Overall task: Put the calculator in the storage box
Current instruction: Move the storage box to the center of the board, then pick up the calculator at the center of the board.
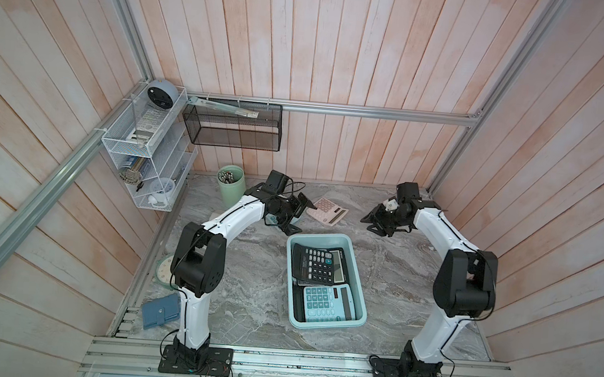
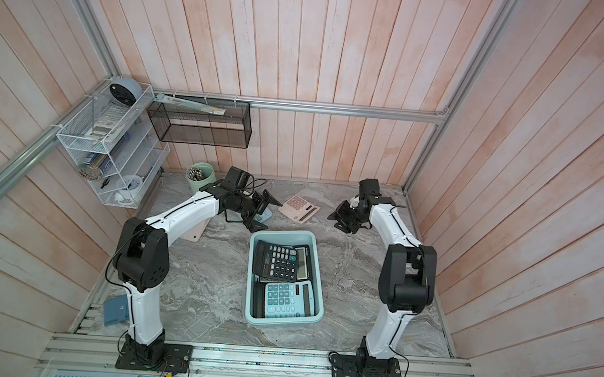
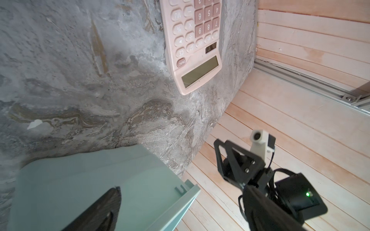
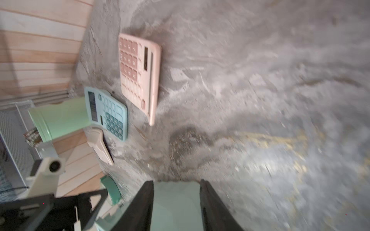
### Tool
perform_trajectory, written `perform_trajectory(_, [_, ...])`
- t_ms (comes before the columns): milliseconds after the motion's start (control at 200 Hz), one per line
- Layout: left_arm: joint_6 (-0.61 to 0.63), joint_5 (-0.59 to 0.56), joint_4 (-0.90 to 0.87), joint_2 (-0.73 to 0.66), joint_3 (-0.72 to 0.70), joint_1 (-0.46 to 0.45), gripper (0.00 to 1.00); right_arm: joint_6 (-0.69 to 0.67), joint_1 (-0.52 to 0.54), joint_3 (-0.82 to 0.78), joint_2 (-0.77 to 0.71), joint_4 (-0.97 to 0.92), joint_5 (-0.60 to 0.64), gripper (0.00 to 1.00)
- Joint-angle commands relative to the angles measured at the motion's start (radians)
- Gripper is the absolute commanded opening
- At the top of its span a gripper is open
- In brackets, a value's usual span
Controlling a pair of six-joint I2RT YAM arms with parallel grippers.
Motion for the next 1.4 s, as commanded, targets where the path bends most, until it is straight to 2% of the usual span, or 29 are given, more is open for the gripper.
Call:
perform_trajectory(0, [0.076,-0.032,-0.091,0.003,0.029,0.053,1.0,0.093,0.017,0.117,0.117,0.145,-0.06,0.46])
perform_trajectory(185, [0.208,-0.088,-0.252,-0.001,0.07,0.12,1.0,0.134,0.024,0.288,0.306,0.17,-0.069,0.47])
perform_trajectory(390, [0.227,-0.093,-0.282,0.009,0.075,0.148,1.0,0.114,0.041,0.444,0.454,0.085,-0.079,0.47])
perform_trajectory(735, [0.262,-0.099,-0.343,0.039,0.164,0.165,1.0,0.13,0.068,0.479,0.548,0.072,-0.1,0.5])
perform_trajectory(855, [0.236,-0.092,-0.314,0.026,0.118,0.174,1.0,0.163,0.08,0.48,0.57,0.104,-0.129,0.4])
perform_trajectory(1125, [0.187,-0.091,-0.264,0.012,0.129,0.175,1.0,0.232,0.075,0.453,0.532,0.177,-0.144,0.0])
perform_trajectory(1260, [0.159,-0.106,-0.255,-0.022,0.134,0.173,1.0,0.294,0.058,0.351,0.441,0.28,-0.135,0.0])
perform_trajectory(1395, [0.124,-0.125,-0.231,-0.072,0.115,0.166,1.0,0.403,0.029,0.184,0.312,0.458,-0.102,0.0])
